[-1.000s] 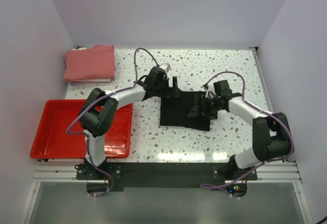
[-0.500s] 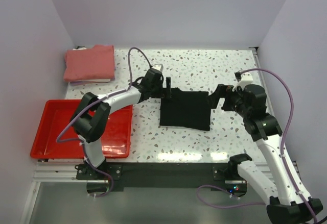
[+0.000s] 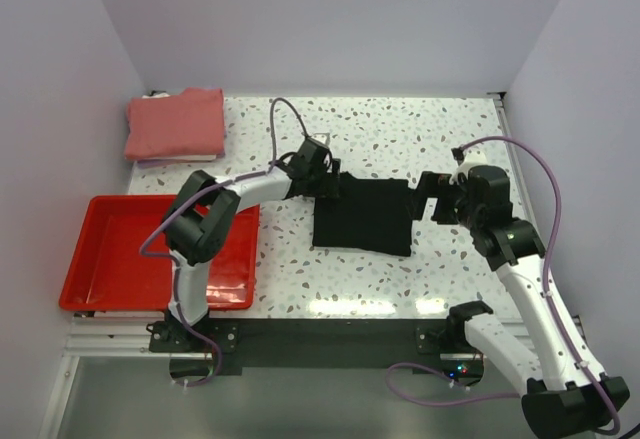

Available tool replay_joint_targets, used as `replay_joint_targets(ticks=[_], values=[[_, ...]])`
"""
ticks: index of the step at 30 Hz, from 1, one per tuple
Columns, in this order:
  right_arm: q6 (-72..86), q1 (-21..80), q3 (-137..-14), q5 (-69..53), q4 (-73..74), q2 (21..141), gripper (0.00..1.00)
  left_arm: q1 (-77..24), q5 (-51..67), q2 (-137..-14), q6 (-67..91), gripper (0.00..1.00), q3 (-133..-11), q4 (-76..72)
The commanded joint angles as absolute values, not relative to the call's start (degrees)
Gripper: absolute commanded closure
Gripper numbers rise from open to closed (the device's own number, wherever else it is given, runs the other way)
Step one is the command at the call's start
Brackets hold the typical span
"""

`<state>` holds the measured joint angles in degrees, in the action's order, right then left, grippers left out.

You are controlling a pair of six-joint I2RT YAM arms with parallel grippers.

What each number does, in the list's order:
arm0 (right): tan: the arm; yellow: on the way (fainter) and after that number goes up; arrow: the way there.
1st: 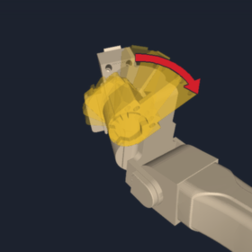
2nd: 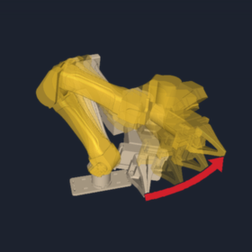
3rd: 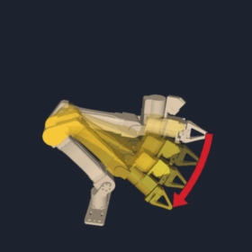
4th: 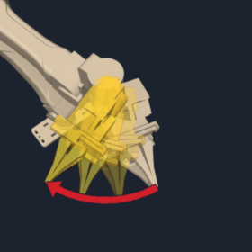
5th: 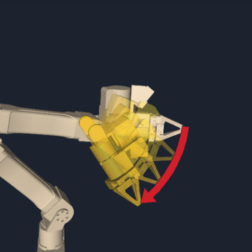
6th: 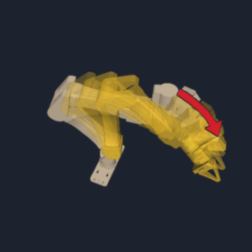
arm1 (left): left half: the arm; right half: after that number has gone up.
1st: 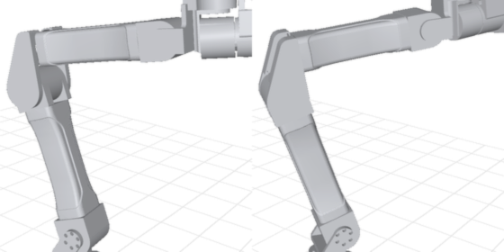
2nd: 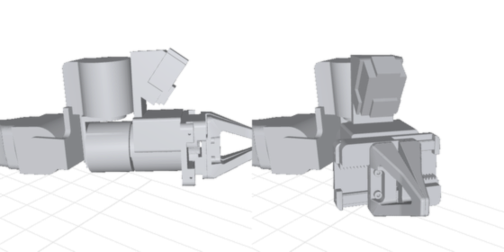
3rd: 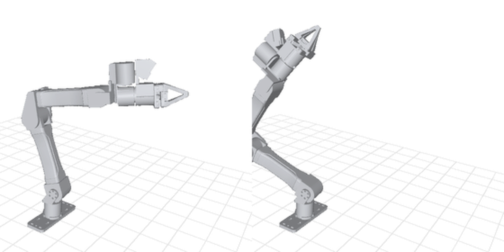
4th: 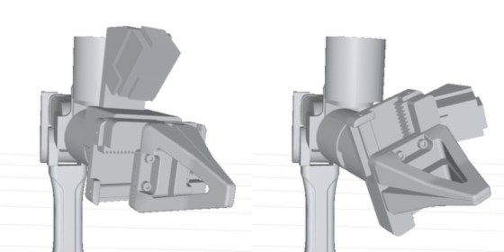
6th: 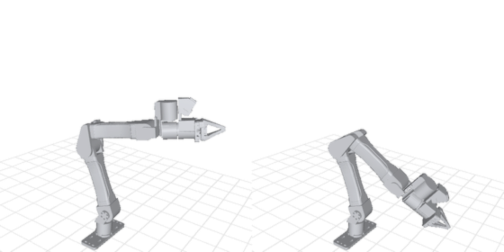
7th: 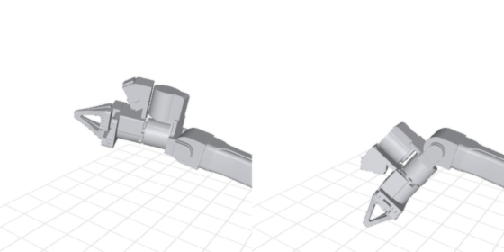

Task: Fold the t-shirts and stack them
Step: Neatly place the folded tshirt to the corner

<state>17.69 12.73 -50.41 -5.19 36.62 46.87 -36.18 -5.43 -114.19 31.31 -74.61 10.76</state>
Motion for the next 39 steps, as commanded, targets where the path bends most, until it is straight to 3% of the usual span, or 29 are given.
replay_joint_targets(ticks=[1,9,12,16,21,33,39], values=[[17.0,12.7,-50.1,-4.0,36.7,46.6,0.01,-38.1,-6.2,-116.4,29.8,0.16,-77.2,11.2],[16.8,12.7,-50.2,-4.7,36.3,48.6,0.01,-41.5,-12.7,-120.9,28.9,0.3,-80.6,14.5],[16.7,12.7,-50.8,-4.2,37.5,49.6,0.01,-42.0,-12.9,-123.5,28.5,0.4,-82.2,16.0],[16.9,12.7,-50.0,-4.2,37.3,49.4,0.01,-42.4,-15.6,-126.6,29.0,0.61,-84.1,18.3],[16.7,12.7,-50.1,-3.9,36.3,49.9,0.01,-43.3,-19.0,-128.1,29.5,1.0,-84.7,19.3],[19.6,12.7,-46.8,3.4,33.0,48.3,0.01,-43.2,-37.0,-115.4,21.5,1.0,-86.8,16.5],[20.7,12.7,-44.4,7.3,30.1,45.6,0.01,-40.4,-48.9,-116.1,13.1,1.0,-93.0,18.1]])
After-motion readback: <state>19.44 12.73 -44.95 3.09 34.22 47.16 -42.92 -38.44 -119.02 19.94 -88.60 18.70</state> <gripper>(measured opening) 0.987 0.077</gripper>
